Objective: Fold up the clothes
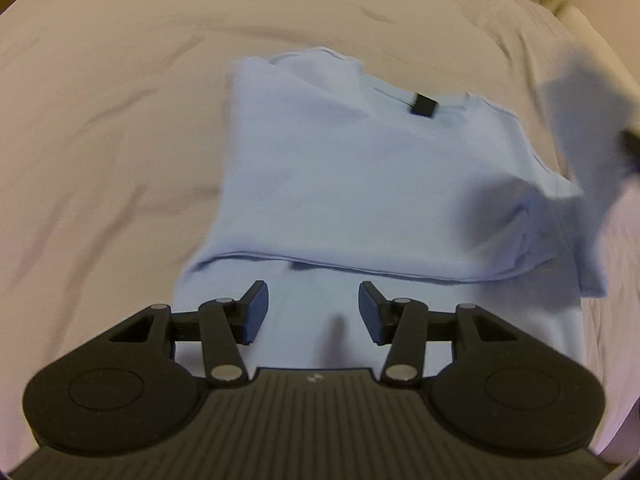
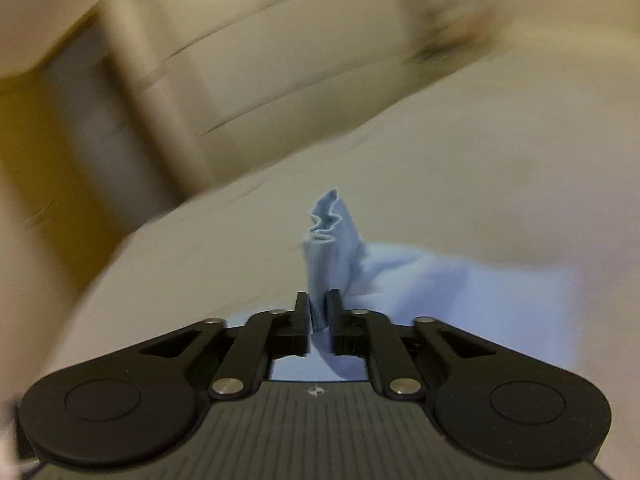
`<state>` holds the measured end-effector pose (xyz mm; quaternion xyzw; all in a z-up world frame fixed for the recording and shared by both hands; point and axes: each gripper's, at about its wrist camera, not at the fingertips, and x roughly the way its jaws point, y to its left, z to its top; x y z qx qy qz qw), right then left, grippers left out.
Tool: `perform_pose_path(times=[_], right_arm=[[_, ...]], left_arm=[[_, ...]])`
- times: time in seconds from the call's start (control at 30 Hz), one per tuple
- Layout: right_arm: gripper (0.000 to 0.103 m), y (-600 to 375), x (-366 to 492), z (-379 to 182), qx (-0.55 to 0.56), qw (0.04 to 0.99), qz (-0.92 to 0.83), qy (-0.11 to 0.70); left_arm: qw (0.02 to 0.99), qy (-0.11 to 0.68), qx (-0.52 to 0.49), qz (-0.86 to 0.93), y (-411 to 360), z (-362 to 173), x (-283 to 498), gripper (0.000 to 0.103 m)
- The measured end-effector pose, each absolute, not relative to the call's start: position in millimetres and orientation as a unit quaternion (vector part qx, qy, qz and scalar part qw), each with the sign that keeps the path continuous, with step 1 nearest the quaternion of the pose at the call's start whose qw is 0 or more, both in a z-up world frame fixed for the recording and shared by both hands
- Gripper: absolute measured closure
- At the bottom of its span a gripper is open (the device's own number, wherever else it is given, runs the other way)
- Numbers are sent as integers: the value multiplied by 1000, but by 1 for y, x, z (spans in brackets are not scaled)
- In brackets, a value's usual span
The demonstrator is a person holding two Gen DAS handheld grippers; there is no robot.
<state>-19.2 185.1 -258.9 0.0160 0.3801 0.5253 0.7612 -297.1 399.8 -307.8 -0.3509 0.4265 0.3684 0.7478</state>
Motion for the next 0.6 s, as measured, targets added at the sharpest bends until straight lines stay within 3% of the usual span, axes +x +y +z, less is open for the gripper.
perform_pose_path(times=[0.03, 0.07, 0.3, 0.6], right_arm=[[52, 196, -34, -264, -6, 751, 529, 396], [47, 199, -45, -270, -24, 748, 527, 402], [47, 143, -46, -338, -84, 727, 429, 529], [47, 71, 4, -367, -31, 747, 313, 585]], left_arm=[[748, 423, -355, 368, 402, -307, -301, 58], [749, 419, -359, 368, 404, -307, -306, 58], [747, 395, -415, 338, 416, -324, -301, 59], [717, 366, -484, 343, 447, -360, -260, 54]])
